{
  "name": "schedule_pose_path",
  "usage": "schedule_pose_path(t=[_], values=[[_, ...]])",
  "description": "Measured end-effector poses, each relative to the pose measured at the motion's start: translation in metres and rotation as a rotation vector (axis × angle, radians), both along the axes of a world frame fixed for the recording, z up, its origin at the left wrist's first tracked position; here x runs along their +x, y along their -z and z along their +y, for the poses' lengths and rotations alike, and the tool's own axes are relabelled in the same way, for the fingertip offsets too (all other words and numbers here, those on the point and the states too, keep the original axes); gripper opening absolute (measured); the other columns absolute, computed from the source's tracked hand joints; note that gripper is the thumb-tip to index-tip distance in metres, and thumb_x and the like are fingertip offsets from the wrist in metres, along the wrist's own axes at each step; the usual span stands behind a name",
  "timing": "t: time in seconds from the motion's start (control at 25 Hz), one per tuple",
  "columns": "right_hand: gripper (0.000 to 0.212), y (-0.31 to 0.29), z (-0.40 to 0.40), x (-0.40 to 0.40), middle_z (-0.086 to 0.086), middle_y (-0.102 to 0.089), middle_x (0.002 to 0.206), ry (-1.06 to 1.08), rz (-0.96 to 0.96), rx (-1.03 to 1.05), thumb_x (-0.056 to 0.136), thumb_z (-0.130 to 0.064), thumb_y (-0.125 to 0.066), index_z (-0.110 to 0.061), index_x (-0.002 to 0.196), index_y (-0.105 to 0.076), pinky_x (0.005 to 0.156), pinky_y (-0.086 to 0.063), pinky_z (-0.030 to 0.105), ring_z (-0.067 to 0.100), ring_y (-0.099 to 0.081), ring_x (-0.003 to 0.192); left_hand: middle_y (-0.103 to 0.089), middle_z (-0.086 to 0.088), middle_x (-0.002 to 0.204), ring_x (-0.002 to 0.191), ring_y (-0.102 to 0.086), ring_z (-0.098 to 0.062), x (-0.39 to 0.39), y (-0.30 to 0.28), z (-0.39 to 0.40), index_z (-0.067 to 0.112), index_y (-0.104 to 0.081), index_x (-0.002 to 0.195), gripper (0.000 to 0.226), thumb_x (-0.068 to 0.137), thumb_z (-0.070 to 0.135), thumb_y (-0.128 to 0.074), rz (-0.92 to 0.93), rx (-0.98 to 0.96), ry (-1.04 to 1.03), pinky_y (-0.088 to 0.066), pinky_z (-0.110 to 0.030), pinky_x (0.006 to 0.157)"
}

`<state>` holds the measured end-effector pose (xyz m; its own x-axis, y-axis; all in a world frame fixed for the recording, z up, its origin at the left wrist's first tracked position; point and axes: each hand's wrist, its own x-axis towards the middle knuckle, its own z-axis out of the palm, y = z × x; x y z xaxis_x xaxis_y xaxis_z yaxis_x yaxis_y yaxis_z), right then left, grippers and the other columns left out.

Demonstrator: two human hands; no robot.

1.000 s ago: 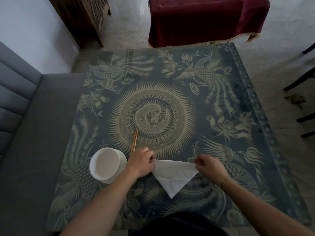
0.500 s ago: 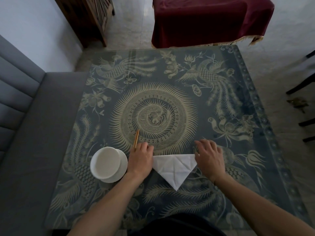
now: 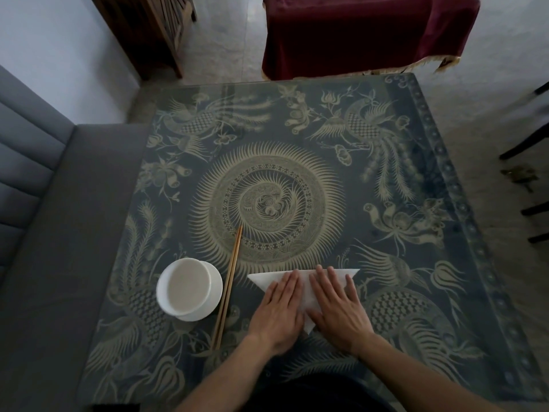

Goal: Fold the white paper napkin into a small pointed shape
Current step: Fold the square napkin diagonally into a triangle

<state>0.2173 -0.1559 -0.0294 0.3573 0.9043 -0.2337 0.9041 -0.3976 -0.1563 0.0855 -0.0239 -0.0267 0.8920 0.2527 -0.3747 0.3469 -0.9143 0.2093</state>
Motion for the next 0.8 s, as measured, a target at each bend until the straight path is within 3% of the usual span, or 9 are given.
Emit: schedule_pose_path(t=[0.24,0.4,0.52,0.64,0.8], values=[[0.071,0.011,-0.024,0.023,0.002,0.0,0.163,0.221,0.007,-0.036,0.098,-0.057,-0.012,-0.014,0.155,-0.007,0.118,0.002,0.05,0.02,0.008,0.149,0.034,-0.005,0.155,0.143,0.03,-0.019,-0.034,0.006,0.026,0.01,0.023,0.149,0.073,0.095,0.055,0.003,0.023,0.04,-0.158,0.018,-0.037,0.117],[0.072,0.009,-0.038,0.034,0.004,-0.007,0.163,0.298,-0.019,-0.049,0.098,-0.056,-0.011,-0.012,0.154,-0.013,0.118,-0.003,0.055,0.022,0.003,0.149,0.031,-0.006,0.156,0.144,0.027,-0.021,-0.044,0.005,0.033,0.009,0.02,0.15,0.075,0.095,0.057,0.007,0.05,0.106,-0.195,0.016,-0.039,0.116],[0.073,0.005,-0.036,0.032,0.004,-0.002,0.163,0.356,-0.032,-0.033,0.096,-0.057,-0.008,-0.013,0.155,-0.009,0.117,0.008,0.054,0.024,0.009,0.149,0.021,-0.008,0.16,0.146,0.02,-0.024,-0.043,0.003,0.029,0.008,0.013,0.151,0.073,0.099,0.055,-0.004,0.02,0.13,-0.244,0.009,-0.044,0.117],[0.073,-0.002,-0.025,0.017,0.006,0.005,0.162,0.23,-0.001,-0.016,0.097,-0.056,-0.015,-0.013,0.155,-0.003,0.117,0.006,0.054,0.024,0.011,0.148,0.007,-0.009,0.162,0.149,0.008,-0.025,-0.037,0.001,0.017,0.007,-0.001,0.154,0.07,0.102,0.049,-0.021,-0.07,0.107,-0.201,0.001,-0.05,0.116],[0.069,-0.002,-0.016,-0.018,0.009,-0.015,0.16,-0.096,0.04,0.025,0.097,-0.052,-0.03,-0.008,0.151,-0.027,0.112,-0.014,0.053,0.03,-0.018,0.147,-0.01,-0.008,0.162,0.15,-0.005,-0.022,-0.028,0.005,-0.014,0.006,-0.023,0.153,0.064,0.101,0.043,-0.03,-0.112,0.067,-0.001,-0.007,-0.049,0.114]])
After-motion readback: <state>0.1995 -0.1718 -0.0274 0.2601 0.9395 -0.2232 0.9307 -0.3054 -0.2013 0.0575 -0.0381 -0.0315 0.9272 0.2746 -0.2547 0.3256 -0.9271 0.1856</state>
